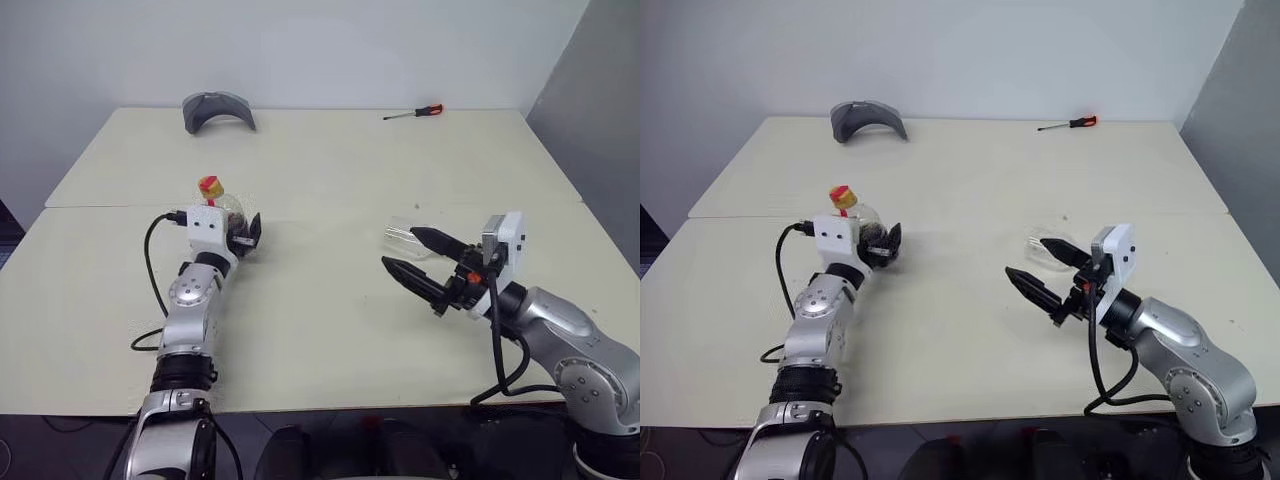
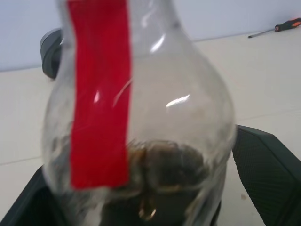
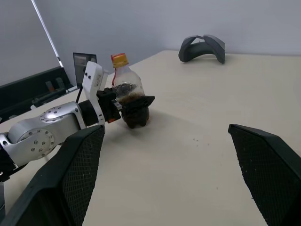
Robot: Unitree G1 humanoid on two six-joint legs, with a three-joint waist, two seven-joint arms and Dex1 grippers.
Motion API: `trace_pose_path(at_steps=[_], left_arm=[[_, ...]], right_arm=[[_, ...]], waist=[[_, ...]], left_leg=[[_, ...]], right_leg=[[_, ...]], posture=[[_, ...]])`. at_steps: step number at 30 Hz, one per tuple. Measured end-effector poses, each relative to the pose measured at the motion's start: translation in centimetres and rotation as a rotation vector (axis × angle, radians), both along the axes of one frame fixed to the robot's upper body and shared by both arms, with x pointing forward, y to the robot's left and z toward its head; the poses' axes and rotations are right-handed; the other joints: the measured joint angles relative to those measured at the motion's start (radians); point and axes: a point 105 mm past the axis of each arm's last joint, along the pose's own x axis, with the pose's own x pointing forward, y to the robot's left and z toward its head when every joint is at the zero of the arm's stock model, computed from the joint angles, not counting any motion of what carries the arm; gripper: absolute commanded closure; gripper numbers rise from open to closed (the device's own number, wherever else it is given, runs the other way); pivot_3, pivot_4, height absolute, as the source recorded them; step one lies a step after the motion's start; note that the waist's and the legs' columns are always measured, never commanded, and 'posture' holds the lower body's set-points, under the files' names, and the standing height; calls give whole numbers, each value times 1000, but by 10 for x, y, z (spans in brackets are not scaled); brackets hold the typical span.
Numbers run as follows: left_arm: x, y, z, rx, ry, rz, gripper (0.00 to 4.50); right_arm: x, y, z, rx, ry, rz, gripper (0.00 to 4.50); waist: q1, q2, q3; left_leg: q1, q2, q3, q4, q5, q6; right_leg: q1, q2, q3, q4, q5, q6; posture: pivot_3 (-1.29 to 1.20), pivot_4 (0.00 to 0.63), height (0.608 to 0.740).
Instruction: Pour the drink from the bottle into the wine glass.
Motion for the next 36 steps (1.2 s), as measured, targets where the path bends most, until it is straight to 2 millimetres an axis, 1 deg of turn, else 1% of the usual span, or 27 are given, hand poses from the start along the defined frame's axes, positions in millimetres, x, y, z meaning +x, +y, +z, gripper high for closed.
trace_pose_path(at_steps=[5,8,12,14,16,29,34,36], left_arm=[[2,-4,0,8,-8,-20,18],[2,-4,0,8,-11,-23,607],[1,-4,2,6,-22,-24,1861],[1,-4,2,5,-24,-24,2303],[1,-4,2,5,-25,-25,2550],[3,-4,2,1,-22,-27,2695],[5,-8,3,-20,-1,-52,2809],[7,-17,4,-38,34,-112,2816]], right_arm=[[0,0,0,-2,0,-6,0],[0,-1,0,-6,-1,-8,0],[0,-1,0,-6,1,-11,0],[0,-1,-1,-6,2,-11,0],[0,-1,-1,-6,3,-10,0],[0,3,-3,-10,7,14,0],[8,0,-2,-39,-4,-4,0],[15,2,3,-68,-28,2,0]], waist=[[0,0,0],[0,0,0],[0,0,0],[1,0,0],[1,0,0],[2,0,0],[5,0,0],[6,0,0]], left_leg=[[0,0,0,0,0,0],[0,0,0,0,0,0],[0,0,0,0,0,0],[0,0,0,0,0,0],[0,0,0,0,0,0],[0,0,0,0,0,0],[0,0,0,0,0,0],[0,0,0,1,0,0]], right_leg=[[0,0,0,0,0,0],[0,0,0,0,0,0],[0,0,0,0,0,0],[0,0,0,0,0,0],[0,0,0,0,0,0],[0,0,0,0,0,0],[0,0,0,0,0,0],[0,0,0,1,0,0]], posture=[[0,150,740],[0,150,740],[0,150,740],[0,150,740],[0,150,740],[0,150,740],[0,150,740],[0,150,740]])
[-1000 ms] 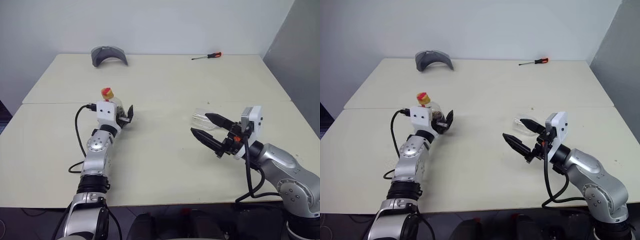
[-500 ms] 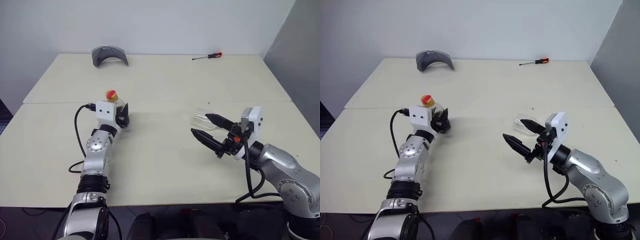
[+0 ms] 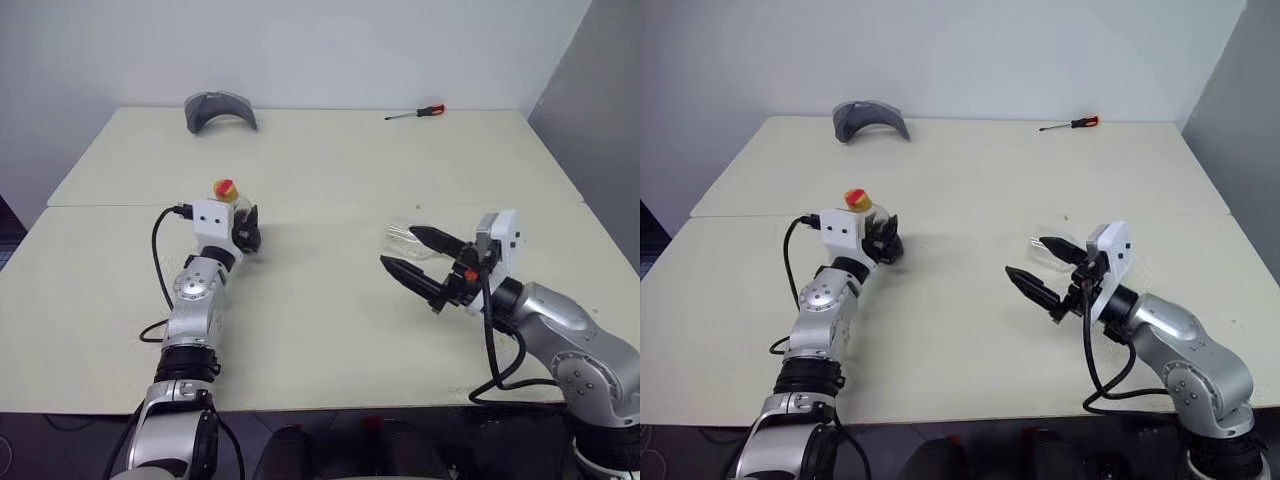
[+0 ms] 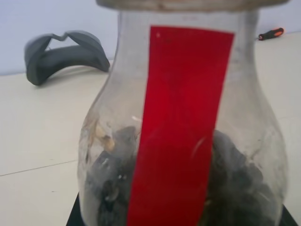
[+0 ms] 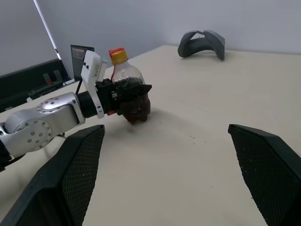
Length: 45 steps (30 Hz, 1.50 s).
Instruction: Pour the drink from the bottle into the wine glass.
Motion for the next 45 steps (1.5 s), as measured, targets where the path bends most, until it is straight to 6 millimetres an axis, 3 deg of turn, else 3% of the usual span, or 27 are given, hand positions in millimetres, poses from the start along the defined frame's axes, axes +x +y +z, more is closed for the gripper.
trace_pose_path(at_steps=[4,8,12,17,21,28,33,41,45], left_arm=[[-1,-36,4,-5,72,-209,2844],[-1,-72,24,12,94,-424,2868],[-5,-93,44,63,76,-588,2885],[-19,-113,38,113,130,-782,2900],[-25,-117,37,128,158,-852,2918],[-26,-125,53,149,121,-904,2919],[-28,-132,51,148,128,-937,2920],[-29,-127,51,165,134,-937,2943],[-28,-126,50,168,139,-936,2944]], right_arm=[[21,8,19,-59,-73,14,0],[43,22,36,-102,-122,35,0],[55,36,49,-98,-142,62,0],[59,50,57,-82,-140,93,0],[59,53,56,-81,-119,105,0],[58,59,56,-80,-115,119,0],[60,66,58,-66,-104,132,0],[62,75,63,-47,-88,157,0],[61,77,63,-39,-86,167,1265]], waist=[[1,0,0],[1,0,1],[-1,0,1],[-2,0,1],[-2,0,1],[-2,0,1],[-6,0,1],[-18,1,1],[-18,1,1]], left_leg=[[-1,0,0,0,2,-3],[-3,0,0,0,3,-5],[-3,0,0,0,3,-5],[-5,0,0,0,3,-5],[-6,0,0,1,3,-4],[-6,0,-1,2,3,-4],[-7,0,-1,2,3,-4],[-9,0,-2,2,3,-4],[-9,0,-2,2,3,-4]], right_leg=[[-2,0,0,0,0,0],[-4,1,0,1,0,0],[-4,0,1,0,0,0],[-5,0,0,0,0,0],[-5,0,0,1,0,-1],[-5,0,0,1,0,-1],[-7,0,0,1,0,-1],[-7,0,-1,1,0,-1],[-7,0,-2,1,0,-1]], posture=[[0,150,740],[0,150,740],[0,150,740],[0,150,740],[0,150,740],[0,150,740],[0,150,740],[0,150,740],[0,150,740]])
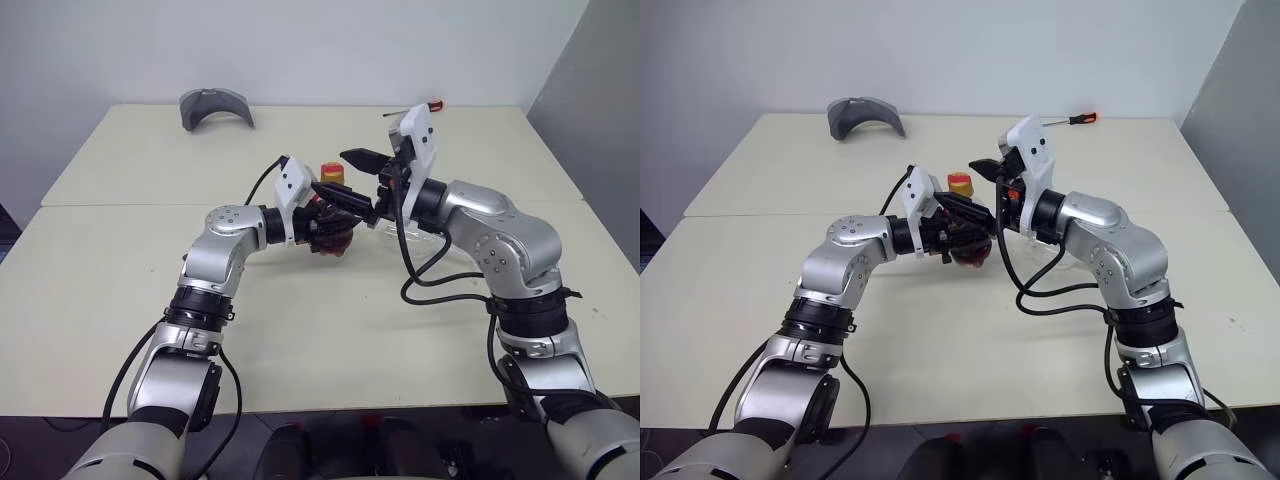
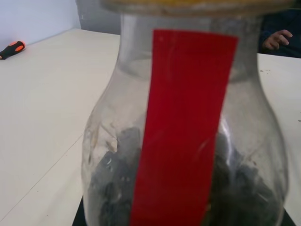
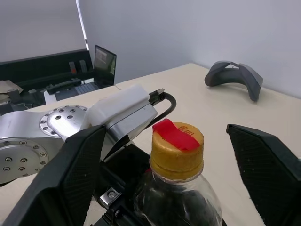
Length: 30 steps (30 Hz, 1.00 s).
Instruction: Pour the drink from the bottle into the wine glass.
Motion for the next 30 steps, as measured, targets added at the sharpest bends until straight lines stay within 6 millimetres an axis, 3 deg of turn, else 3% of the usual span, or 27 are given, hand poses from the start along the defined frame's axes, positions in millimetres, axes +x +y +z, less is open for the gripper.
trace_pose_path(at_steps=[6,20,30], left_arm=[[-2,-4,-2,12,0,-24,2945],[-4,-7,-1,13,-9,-54,2955],[-61,-11,26,17,12,-270,2972]], right_arm=[[4,-4,-1,5,15,-18,3366],[2,-8,1,-2,11,31,3356],[-31,-17,27,-54,-8,472,3356]], waist=[[0,0,0],[1,2,1],[-3,7,5]], left_leg=[[-1,0,-1,2,0,0],[-8,0,-7,10,0,0],[-8,0,-8,11,-2,3]], right_leg=[[0,0,-1,1,0,0],[0,-1,-9,1,0,0],[0,-2,-11,1,0,0]], posture=[[0,150,740],[0,150,740],[0,150,740]])
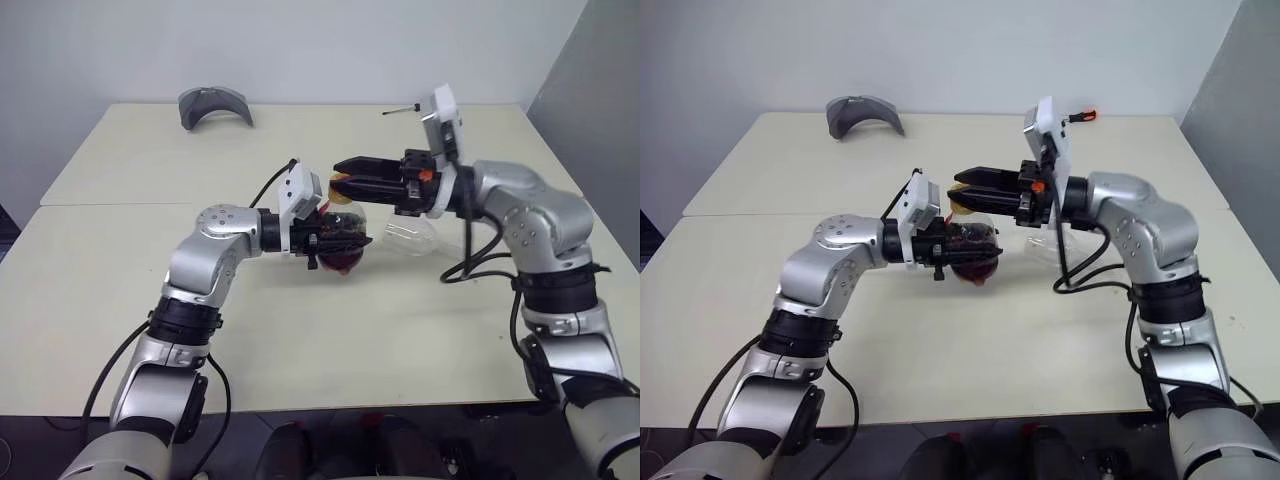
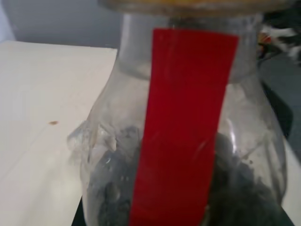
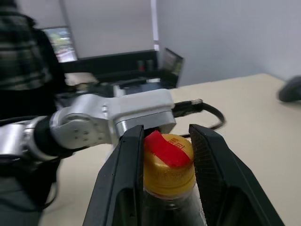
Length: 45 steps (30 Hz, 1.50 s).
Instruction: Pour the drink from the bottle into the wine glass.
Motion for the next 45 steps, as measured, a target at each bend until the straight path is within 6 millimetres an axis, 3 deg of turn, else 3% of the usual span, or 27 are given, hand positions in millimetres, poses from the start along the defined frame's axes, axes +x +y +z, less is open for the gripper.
trace_pose_path(at_steps=[5,13,34,42,45], left_arm=[[-19,1,6,21,17,-39,2973],[-18,5,8,10,27,4,2973],[-5,-7,-2,-24,41,32,3078],[-2,-10,2,-32,29,20,3080],[-1,-10,2,-46,30,22,3082]], right_arm=[[-11,2,4,-11,-6,119,3356],[-8,4,7,-1,-2,119,3356],[-16,-10,-3,15,-33,-180,3356],[-17,-11,0,24,-24,-205,3356],[-15,-12,0,28,-7,-195,2392]], waist=[[1,0,0],[2,0,0],[4,0,0],[4,0,0],[4,0,0]], left_leg=[[0,0,0,1,0,0],[0,0,0,1,0,-1],[0,-1,0,1,0,0],[0,-1,0,1,0,0],[0,-1,0,1,0,0]], right_leg=[[1,0,0,0,0,0],[1,-1,-1,0,0,0],[1,-1,-1,0,0,0],[1,-1,-1,0,0,0],[1,-1,-1,0,0,0]], posture=[[0,150,740],[0,150,740],[0,150,740],[0,150,740],[0,150,740]])
